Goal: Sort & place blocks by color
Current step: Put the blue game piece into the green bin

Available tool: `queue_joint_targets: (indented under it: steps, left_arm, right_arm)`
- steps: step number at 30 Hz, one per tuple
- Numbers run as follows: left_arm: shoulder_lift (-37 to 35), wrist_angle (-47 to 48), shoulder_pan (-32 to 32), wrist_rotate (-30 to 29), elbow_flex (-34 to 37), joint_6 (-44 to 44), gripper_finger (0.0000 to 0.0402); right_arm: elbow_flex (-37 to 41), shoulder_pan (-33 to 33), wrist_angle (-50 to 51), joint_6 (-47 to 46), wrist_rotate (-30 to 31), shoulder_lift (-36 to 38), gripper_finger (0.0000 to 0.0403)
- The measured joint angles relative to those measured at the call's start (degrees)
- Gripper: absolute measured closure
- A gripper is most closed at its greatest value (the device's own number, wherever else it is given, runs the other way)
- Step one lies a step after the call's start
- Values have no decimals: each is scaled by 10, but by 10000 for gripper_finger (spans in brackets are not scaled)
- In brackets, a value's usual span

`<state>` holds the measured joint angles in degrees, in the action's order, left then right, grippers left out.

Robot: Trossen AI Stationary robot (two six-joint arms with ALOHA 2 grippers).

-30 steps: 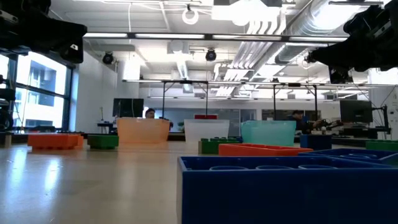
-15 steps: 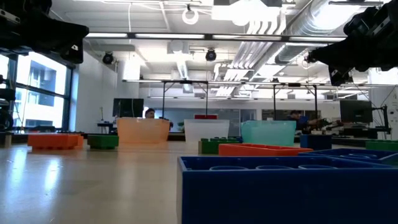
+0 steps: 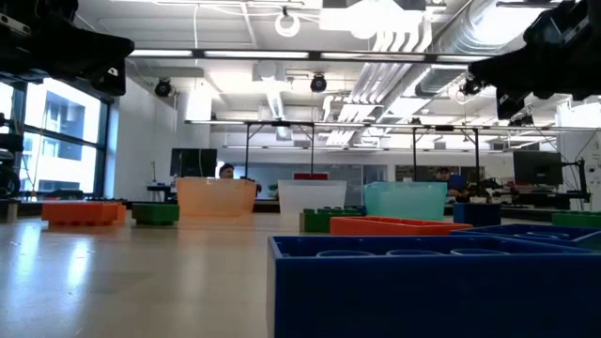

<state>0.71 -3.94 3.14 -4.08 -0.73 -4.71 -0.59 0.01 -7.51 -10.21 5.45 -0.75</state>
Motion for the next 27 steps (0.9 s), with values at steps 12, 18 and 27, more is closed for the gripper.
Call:
queue_joint_targets:
  steps: [12,18,27]
  left_arm:
    - [0,0,0,0,0,0,401]
    - [0,0,0,-1,0,0,401]
    - [0,0,0,-9,0,0,401]
  right_arm:
    - [-102,0,46,102,79,-22,290]
    - [-187,0,115,142,151,-94,207]
    - [-356,-5,386,79,228,-276,167]
